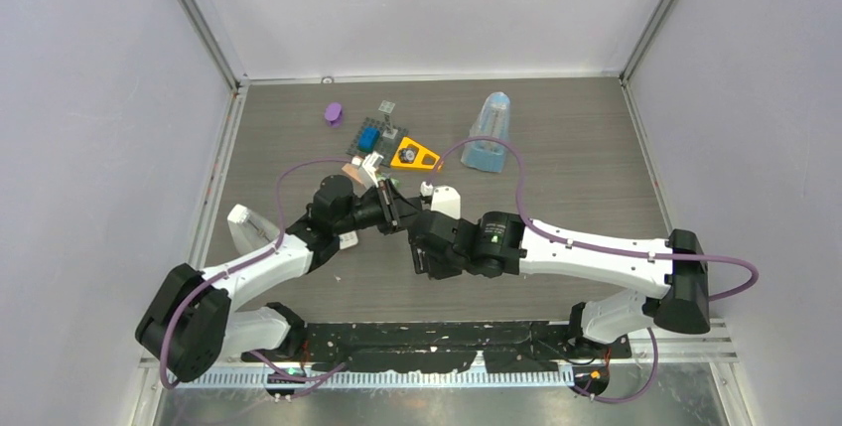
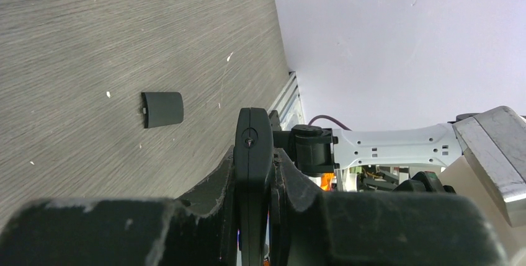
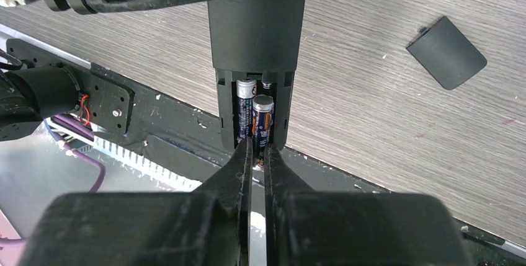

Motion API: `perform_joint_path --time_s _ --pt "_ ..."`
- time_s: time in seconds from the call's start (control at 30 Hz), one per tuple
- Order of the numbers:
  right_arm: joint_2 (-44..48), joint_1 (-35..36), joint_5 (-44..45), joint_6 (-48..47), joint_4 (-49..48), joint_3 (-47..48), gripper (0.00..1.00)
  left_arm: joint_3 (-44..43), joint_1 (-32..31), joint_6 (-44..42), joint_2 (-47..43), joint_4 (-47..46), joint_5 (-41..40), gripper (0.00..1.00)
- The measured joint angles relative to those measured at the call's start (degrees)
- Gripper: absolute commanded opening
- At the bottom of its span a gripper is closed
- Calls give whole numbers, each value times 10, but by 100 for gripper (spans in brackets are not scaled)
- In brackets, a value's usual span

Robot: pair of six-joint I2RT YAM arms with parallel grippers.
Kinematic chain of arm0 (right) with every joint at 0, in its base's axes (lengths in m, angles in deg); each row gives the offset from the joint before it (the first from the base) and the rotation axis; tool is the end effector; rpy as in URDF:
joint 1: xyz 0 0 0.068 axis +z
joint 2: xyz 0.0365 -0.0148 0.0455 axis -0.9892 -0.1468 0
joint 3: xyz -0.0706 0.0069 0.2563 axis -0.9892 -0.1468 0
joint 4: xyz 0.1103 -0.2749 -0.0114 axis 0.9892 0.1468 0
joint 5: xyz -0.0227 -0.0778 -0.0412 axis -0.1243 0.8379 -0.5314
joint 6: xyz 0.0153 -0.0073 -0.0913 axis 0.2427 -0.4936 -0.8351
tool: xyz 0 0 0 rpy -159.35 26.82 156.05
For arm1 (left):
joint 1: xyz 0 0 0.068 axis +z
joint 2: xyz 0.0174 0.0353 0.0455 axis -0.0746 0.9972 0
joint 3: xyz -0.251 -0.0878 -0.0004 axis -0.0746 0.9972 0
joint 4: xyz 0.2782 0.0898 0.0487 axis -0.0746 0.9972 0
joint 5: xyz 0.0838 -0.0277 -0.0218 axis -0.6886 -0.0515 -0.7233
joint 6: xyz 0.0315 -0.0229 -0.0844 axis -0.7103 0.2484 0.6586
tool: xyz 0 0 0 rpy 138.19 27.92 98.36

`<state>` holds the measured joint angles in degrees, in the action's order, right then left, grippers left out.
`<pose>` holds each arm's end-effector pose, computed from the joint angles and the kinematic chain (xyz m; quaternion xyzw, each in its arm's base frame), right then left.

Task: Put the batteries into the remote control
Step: Load the battery into the remote control.

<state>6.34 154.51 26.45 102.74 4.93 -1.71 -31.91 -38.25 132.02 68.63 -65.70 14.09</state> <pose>0.1239 0.3217 0.2473 -0.1263 0.9439 0.1773 0.2485 0.2437 -0.2171 0.1848 -0.0400 0.7788 -0.5859 0.2207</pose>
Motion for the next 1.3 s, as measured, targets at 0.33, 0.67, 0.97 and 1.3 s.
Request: perform_joint_path --time_s 0.33,0.67,0.97,1.3 --pt "-10 0 -2 0 5 4 26 11 4 15 9 -27 8 0" --pt "-13 -6 -2 1 12 10 37 23 10 48 18 -51 17 0" --pt "32 -9 10 26 -10 -3 74 56 15 149 52 -160 29 0" --pt "254 -11 34 97 -158 -167 77 66 17 247 44 -229 13 0"
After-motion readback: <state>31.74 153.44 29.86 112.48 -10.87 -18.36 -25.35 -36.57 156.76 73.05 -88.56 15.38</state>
